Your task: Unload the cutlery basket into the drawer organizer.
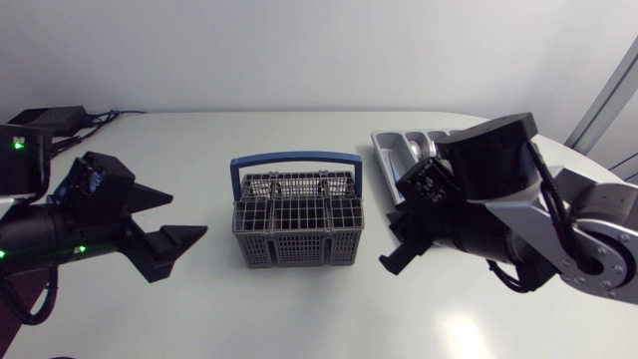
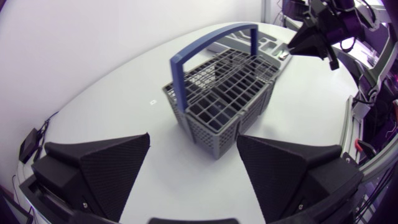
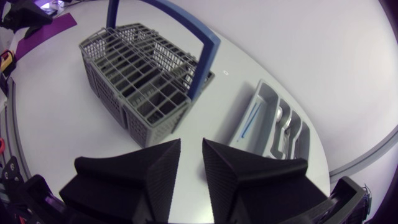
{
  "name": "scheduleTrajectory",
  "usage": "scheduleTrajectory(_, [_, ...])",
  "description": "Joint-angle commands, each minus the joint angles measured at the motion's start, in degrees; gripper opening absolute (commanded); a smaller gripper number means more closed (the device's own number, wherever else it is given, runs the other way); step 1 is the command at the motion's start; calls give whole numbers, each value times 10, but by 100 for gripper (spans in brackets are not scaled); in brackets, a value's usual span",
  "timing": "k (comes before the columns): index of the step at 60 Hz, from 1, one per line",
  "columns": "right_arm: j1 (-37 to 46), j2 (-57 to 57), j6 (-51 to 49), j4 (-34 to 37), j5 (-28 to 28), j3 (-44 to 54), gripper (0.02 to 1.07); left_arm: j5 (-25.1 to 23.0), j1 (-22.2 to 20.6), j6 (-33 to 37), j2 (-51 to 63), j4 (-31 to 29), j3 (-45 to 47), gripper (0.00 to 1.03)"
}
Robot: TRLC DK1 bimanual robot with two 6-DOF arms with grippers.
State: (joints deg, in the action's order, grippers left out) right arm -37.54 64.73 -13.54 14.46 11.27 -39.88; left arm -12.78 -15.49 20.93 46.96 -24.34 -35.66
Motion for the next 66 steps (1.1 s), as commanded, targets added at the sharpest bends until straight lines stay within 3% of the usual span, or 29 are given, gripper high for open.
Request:
scheduleTrajectory(1, [-16,29,26,-17,-6,-34,15,-12,-43,-26,7,9,-3,94])
scheduleTrajectory(6, [-33,51,27,-34,-8,-47,15,-23,-66,-34,19,19,-11,80])
scheduleTrajectory(15, [-39,83,35,-60,-30,-62,15,-56,-66,-54,57,79,-20,32])
scheduleTrajectory(21, [-39,97,36,-85,-41,-62,15,-83,-55,-64,101,117,-25,18])
scheduleTrajectory(27, [-38,120,40,-94,-49,-69,15,-86,-58,-66,147,140,-30,13])
scheduleTrajectory(41, [-35,174,41,-117,-62,-62,14,-85,-40,-47,238,163,-29,12])
scheduleTrajectory(66, [-14,244,42,-141,-83,-97,13,-84,-6,-37,284,214,-22,12])
